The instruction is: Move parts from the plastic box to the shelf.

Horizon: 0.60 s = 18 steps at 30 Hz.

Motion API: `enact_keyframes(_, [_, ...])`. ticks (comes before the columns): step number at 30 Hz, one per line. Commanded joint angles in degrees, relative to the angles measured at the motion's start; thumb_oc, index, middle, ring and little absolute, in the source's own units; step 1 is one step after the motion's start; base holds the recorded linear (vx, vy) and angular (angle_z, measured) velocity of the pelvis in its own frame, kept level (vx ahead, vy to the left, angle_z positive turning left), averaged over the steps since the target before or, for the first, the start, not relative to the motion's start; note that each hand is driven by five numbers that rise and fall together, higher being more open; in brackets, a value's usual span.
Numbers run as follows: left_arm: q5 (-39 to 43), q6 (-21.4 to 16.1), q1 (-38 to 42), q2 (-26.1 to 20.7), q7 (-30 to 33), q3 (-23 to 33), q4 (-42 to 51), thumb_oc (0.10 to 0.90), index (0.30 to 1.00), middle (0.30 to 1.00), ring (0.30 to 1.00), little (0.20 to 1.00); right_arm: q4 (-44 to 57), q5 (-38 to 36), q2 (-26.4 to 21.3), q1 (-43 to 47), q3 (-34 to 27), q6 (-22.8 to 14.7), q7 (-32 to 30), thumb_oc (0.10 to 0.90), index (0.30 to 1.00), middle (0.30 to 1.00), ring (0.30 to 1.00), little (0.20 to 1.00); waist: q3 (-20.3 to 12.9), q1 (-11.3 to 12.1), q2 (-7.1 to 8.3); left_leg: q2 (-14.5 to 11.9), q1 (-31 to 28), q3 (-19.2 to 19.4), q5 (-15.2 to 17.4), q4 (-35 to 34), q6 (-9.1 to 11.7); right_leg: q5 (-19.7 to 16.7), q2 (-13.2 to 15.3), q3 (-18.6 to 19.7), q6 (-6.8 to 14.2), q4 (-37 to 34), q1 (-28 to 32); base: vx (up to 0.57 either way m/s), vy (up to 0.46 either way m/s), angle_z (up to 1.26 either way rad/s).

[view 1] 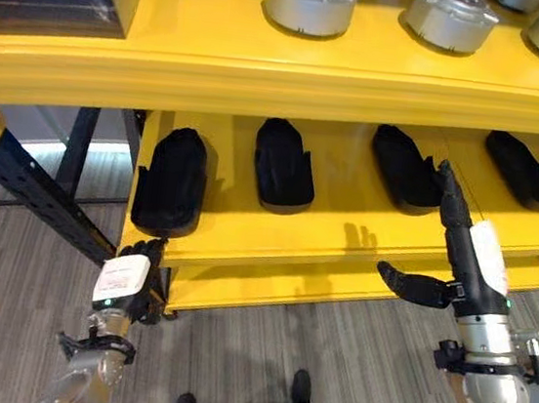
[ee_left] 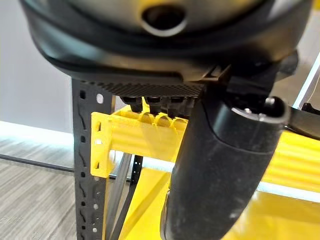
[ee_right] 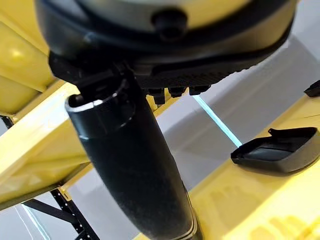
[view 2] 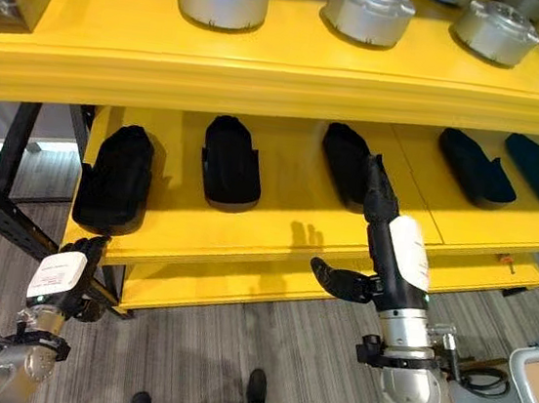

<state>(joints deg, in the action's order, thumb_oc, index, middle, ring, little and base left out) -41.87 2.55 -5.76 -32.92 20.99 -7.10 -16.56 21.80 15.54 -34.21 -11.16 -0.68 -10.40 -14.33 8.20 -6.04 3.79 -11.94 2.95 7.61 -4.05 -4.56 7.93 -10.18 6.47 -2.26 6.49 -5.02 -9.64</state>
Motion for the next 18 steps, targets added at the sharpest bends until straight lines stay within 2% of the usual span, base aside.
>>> enact_keyframes(1, [-1.2,-0.2,8.4,-3.8,3.4,1.5,0.6,0.9,1.0,1.0,1.0,1.0,6.0,-1.2,-2.4,6.4,-3.6,-4.1,-3.4,0.9,1.0,1.0,1.0,1.0,2.3,-0.2,1.33,-1.0,0.0,1.3,0.2,1.5,-1.0,7.1,1.1,-1.3,1.8,3.2,3.8,0.0,0.0,0.0])
enact_keyframes(18, [-0.5,1.6,14.3,-3.4,5.0,-1.3,-5.0,0.9,1.0,1.0,1.0,1.0,6.3,-1.1,-3.3,7.6,-2.8,-4.3,-4.8,0.9,1.0,1.0,1.0,1.0,4.7,-0.8,2.56,-1.2,1.9,1.5,0.3,2.7,-1.0,6.9,1.1,-0.5,1.7,4.1,1.2,0.0,0.002,-0.01])
